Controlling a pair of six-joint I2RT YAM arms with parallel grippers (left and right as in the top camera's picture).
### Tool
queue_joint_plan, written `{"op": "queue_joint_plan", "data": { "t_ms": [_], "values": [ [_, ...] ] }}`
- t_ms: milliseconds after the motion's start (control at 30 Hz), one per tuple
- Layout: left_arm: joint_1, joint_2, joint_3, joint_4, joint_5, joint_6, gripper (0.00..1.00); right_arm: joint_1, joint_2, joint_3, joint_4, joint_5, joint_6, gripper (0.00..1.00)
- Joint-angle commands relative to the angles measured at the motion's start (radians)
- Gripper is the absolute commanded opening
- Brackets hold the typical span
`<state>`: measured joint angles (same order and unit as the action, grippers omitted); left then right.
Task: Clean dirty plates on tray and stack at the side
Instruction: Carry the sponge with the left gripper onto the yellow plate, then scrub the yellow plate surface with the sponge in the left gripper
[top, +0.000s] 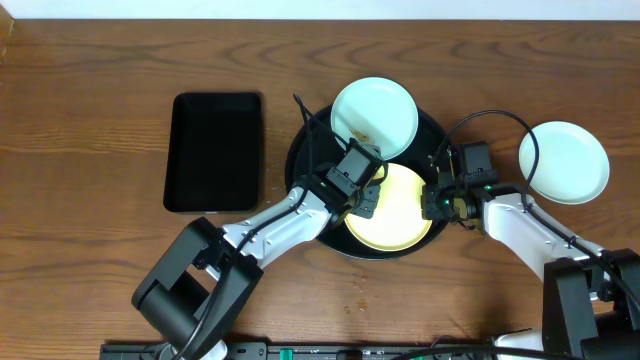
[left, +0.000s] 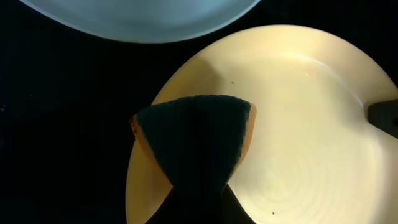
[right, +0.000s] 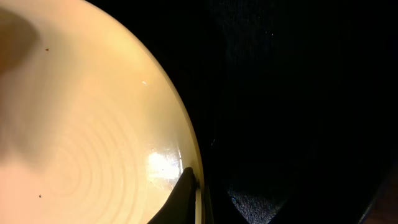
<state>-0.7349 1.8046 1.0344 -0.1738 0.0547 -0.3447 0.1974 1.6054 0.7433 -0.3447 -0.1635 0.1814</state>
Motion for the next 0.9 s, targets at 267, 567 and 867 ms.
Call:
{"op": "queue_joint_plan", "data": {
  "t_ms": [267,567,867],
  "values": [
    [-0.003,0.054,0.003,0.024,-0.021,-0.041,0.07,0.006,0.019,-0.012,-0.015,0.016,-0.002,0.04],
    [-0.002,0.125,0.003,0.030,-0.022,-0.058,0.08,0.006,0.020,-0.012,-0.015,0.016,-0.002,0.01],
    [-0.017,0.169,0.003,0.021,0.080,-0.070,0.07,0.006,0.019,-0.012,-0.015,0.016,-0.002,0.01]
  ]
}}
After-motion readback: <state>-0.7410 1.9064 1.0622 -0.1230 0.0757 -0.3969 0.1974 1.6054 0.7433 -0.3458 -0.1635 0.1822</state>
